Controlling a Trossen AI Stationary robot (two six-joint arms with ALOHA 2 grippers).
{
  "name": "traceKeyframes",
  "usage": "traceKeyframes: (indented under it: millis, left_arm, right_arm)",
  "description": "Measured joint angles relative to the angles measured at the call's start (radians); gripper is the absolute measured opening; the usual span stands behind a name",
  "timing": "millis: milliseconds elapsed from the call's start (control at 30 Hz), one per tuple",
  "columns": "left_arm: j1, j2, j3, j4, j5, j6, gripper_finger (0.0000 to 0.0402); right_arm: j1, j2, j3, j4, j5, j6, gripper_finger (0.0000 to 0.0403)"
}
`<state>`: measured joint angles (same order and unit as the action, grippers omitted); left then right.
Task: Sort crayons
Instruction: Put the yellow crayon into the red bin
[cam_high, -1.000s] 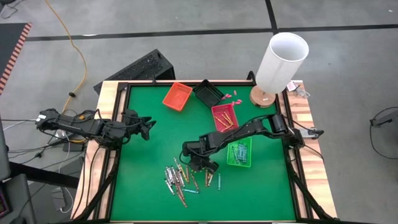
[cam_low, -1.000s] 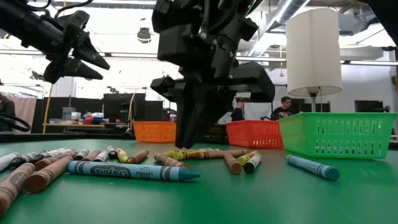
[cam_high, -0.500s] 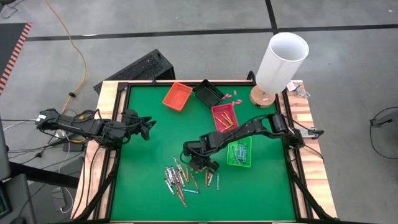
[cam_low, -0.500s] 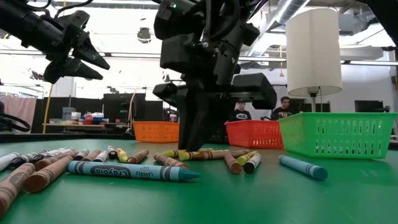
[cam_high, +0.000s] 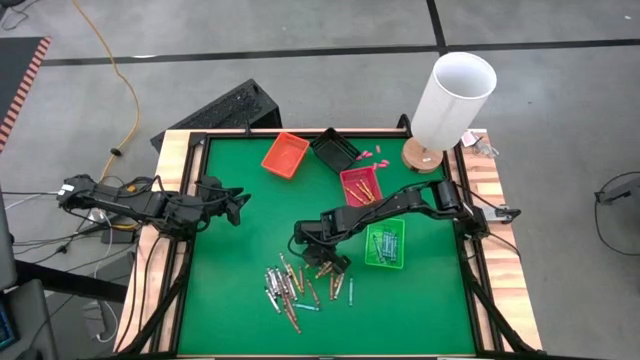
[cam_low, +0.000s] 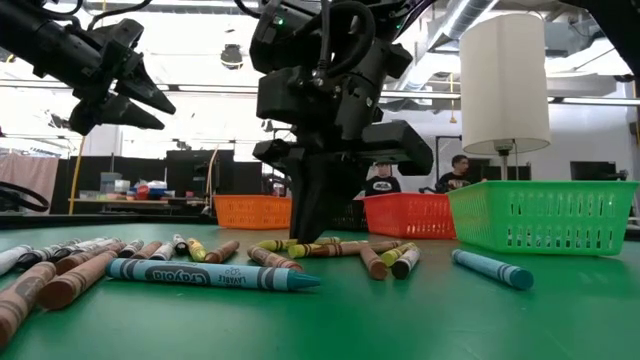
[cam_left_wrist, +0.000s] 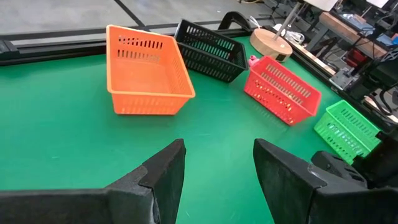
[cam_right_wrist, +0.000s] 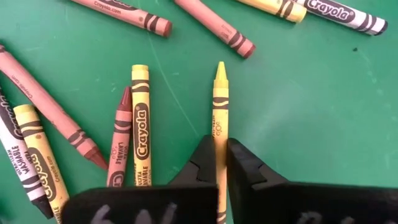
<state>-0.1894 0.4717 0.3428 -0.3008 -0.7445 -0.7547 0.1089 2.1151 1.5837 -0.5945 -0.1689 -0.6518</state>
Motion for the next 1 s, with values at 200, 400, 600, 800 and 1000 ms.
traceKeyframes:
  millis: [200,400,600,800,1000]
  left_arm:
    - [0.0,0.0,0.0,0.0,0.0,0.0,0.018]
    - [0.0,0.0,0.0,0.0,0.0,-0.001,0.018]
    - [0.0,0.0,0.0,0.0,0.0,-0.001,0.018]
    - [0.0,0.0,0.0,0.0,0.0,-0.002,0.018]
    - [0.0,0.0,0.0,0.0,0.0,-0.002,0.018]
  right_arm:
    - [-0.003,0.0,0.0,0.0,0.016,0.025,0.0007]
    - [-0.009,-0.001,0.001,0.001,0.018,0.051,0.0003]
    - [-0.014,-0.001,0.001,0.0,0.02,0.053,0.0002]
    - [-0.014,-0.006,0.013,-0.021,0.026,0.052,0.0002]
    - [-0.016,-0.008,0.059,-0.061,0.026,0.05,0.0001]
